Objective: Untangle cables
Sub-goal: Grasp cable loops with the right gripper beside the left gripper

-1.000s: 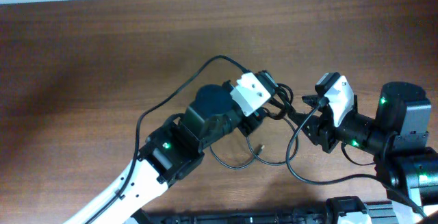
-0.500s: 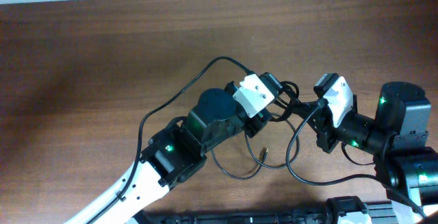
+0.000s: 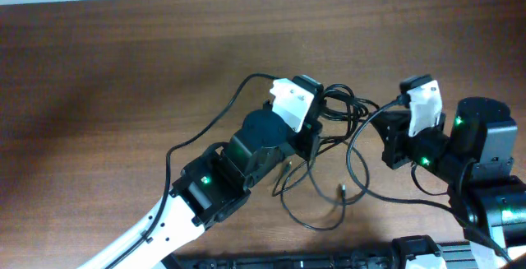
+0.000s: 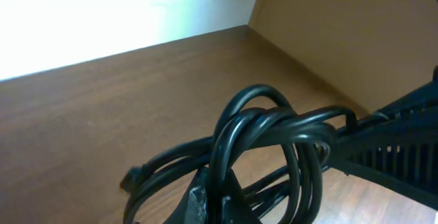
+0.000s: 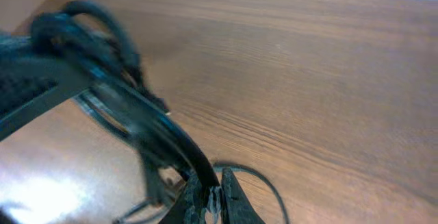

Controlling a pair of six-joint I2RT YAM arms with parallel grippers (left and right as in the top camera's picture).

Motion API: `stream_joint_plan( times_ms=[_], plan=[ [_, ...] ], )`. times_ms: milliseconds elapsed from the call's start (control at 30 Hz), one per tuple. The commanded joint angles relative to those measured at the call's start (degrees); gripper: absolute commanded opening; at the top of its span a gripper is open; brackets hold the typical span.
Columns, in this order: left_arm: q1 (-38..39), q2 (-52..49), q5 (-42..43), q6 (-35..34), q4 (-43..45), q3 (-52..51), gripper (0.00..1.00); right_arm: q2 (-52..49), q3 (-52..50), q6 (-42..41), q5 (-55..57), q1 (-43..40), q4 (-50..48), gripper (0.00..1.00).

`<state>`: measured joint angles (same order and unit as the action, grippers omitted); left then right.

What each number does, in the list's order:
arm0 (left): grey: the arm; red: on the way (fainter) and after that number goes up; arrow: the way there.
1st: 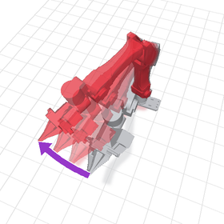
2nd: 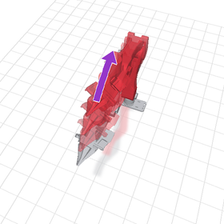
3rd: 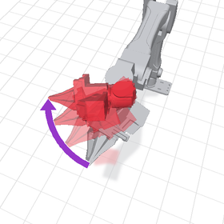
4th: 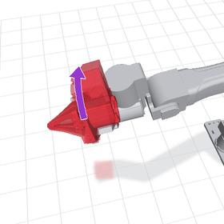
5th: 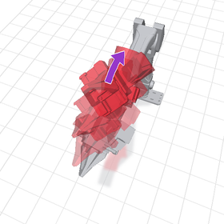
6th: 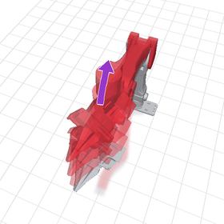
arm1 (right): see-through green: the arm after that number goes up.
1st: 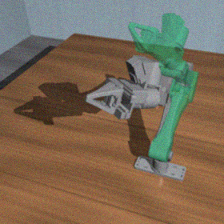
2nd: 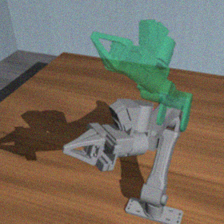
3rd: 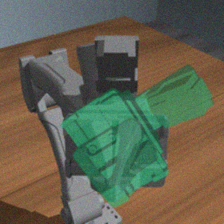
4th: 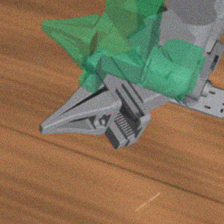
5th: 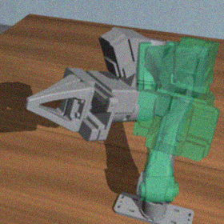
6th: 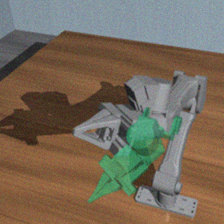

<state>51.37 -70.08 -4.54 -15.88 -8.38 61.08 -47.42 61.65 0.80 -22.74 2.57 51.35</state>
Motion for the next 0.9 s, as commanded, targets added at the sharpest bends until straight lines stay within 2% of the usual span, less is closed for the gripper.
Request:
stream_joint_plan(
  times_ms=[0,100,133,167,200,233,300,433,567,633,767,867],
  plan=[
    [-1.2,1.0,-6.3,-4.5,0.2,0.5,0.0,0.4,0.4,-6.0,11.0,-0.7,0.3,0.04],
    [-1.2,1.8,-6.3,-4.4,0.2,0.5,0.0,0.4,0.4,-5.2,10.3,-0.7,0.3,0.04],
    [-1.2,2.0,-6.3,-4.0,0.2,0.5,0.0,0.4,0.4,-4.1,9.4,-0.7,0.4,0.09],
    [-1.2,2.0,-6.3,-3.5,0.2,0.5,0.0,0.4,0.4,-3.1,8.3,-0.7,0.4,0.18],
    [-1.2,2.0,-6.3,-1.9,-0.3,0.5,0.0,0.4,0.4,-0.4,5.8,-0.7,0.3,0.34],
    [-1.2,2.0,-6.3,-0.4,-0.7,0.5,0.0,0.4,0.4,2.7,2.6,-0.7,0.3,0.42],
    [-1.2,2.0,-6.5,2.2,-1.5,0.5,0.0,0.4,0.4,9.4,-4.5,-0.7,0.3,0.51],
    [-1.2,2.0,-6.0,2.7,-1.6,0.5,0.0,0.4,0.4,14.9,-12.7,-0.7,0.2,0.57],
    [-1.2,2.0,1.8,2.7,-1.3,0.5,0.0,0.4,0.4,15.5,-14.5,-0.7,-2.4,0.61],
    [-1.2,2.0,5.8,2.7,-0.9,0.5,0.0,0.4,0.4,15.5,-16.6,-0.7,-4.1,0.59],
    [-1.1,2.0,11.0,2.7,1.0,0.5,0.0,0.4,0.4,15.5,-18.6,-0.7,-5.9,0.41],
    [-1.1,2.0,11.2,2.7,1.5,0.5,0.0,0.4,0.4,15.5,-18.6,-0.7,-5.9,0.04]
  ],
)
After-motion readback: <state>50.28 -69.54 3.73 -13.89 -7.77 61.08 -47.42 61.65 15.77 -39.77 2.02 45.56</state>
